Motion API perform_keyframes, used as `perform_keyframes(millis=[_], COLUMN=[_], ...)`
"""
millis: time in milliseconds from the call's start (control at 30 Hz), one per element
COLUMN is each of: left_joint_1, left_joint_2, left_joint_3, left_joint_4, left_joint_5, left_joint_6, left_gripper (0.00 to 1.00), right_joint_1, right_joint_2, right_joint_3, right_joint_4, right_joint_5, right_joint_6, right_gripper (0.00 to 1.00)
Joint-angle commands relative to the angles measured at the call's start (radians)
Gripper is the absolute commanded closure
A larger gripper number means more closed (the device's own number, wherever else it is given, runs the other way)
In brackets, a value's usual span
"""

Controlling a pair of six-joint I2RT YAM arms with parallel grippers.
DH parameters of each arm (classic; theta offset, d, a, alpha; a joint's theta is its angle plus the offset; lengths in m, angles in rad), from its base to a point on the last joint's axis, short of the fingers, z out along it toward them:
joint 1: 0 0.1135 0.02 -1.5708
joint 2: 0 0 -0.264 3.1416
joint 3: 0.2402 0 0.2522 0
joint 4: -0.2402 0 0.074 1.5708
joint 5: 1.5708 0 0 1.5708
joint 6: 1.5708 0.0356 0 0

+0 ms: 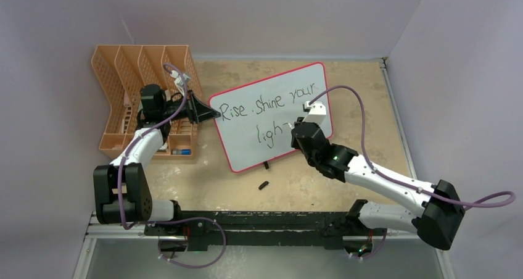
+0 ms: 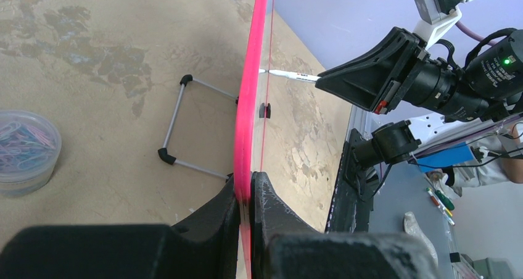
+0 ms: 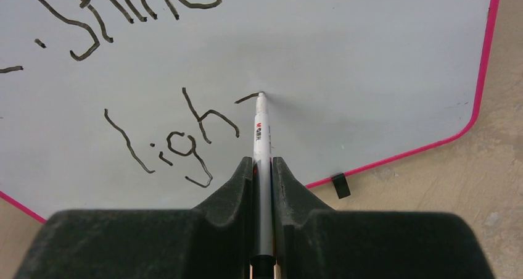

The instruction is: Write a sentence on the whiteboard

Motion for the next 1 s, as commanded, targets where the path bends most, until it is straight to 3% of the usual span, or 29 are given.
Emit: perform_keyframes(millis=[0, 967], left_joint_1=[0.012, 0.012], left_joint_2=[-0.003, -0.003], left_joint_3=[0.02, 0.019], left_joint_4=[0.014, 0.01], left_joint_5=[-0.032, -0.034], left_joint_6=[0.008, 0.011], left_gripper=[1.0, 1.0], right_joint_1=[-0.007, -0.007], right_joint_2=[-0.054, -0.023], right_joint_3=[-0.013, 0.003], right_joint_4=[0.025, 0.095], right_joint_5=[0.016, -0.048], right_joint_6=[-0.025, -0.082], right_gripper=[1.0, 1.0])
